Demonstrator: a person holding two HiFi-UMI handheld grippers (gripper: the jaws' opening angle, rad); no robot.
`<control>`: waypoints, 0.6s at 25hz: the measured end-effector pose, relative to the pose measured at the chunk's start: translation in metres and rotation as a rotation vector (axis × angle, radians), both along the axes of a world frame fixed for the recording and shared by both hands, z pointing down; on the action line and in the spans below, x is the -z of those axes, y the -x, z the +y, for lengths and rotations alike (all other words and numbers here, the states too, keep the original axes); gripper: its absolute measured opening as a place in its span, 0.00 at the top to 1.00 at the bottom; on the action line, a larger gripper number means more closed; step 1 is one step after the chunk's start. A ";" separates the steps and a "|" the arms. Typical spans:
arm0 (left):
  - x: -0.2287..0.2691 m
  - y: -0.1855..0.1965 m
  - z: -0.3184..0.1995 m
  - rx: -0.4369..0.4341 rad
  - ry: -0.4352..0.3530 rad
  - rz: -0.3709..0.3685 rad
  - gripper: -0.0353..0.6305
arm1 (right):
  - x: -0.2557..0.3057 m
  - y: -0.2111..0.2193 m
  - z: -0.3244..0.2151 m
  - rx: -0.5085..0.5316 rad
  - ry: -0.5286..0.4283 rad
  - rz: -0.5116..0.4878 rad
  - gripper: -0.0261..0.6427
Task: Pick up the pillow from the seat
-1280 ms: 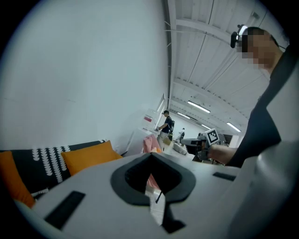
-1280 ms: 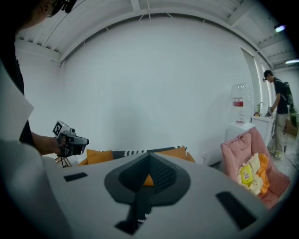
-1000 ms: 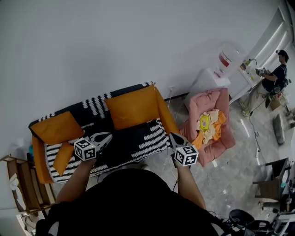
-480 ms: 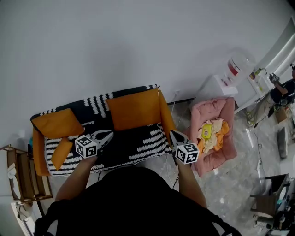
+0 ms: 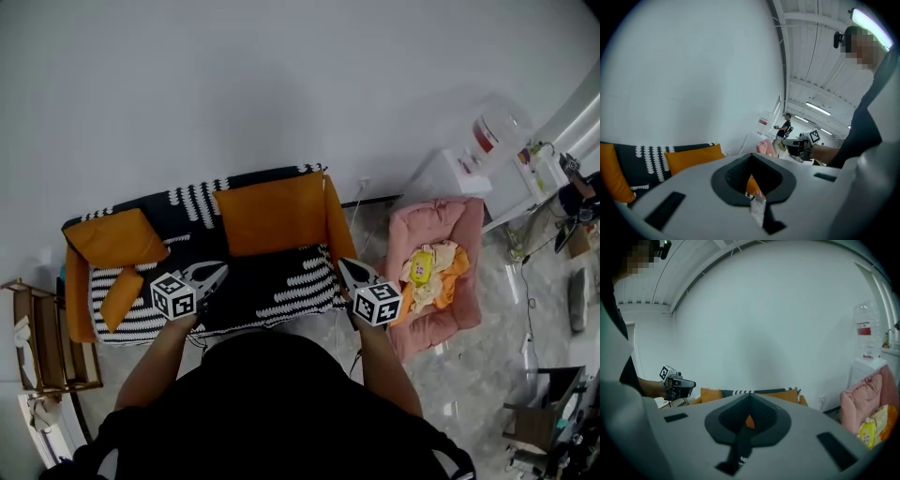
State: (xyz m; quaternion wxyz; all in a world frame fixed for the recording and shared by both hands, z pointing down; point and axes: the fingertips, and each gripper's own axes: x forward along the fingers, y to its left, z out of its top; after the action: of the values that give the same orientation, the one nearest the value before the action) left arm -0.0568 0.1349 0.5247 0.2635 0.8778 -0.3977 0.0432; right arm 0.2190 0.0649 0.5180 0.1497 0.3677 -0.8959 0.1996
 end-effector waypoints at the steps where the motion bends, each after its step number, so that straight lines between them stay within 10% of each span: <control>1: -0.001 -0.001 0.001 0.005 0.003 0.005 0.94 | 0.001 -0.001 0.001 0.004 0.002 -0.002 0.96; 15: -0.012 0.001 -0.014 0.020 0.036 0.047 0.94 | 0.003 -0.008 -0.012 0.003 0.029 -0.005 0.96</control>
State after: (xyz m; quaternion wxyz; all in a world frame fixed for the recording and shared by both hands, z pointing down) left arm -0.0575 0.1209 0.5371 0.2889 0.8697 -0.3993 0.0270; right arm 0.2275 0.0532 0.5153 0.1530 0.3635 -0.8939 0.2131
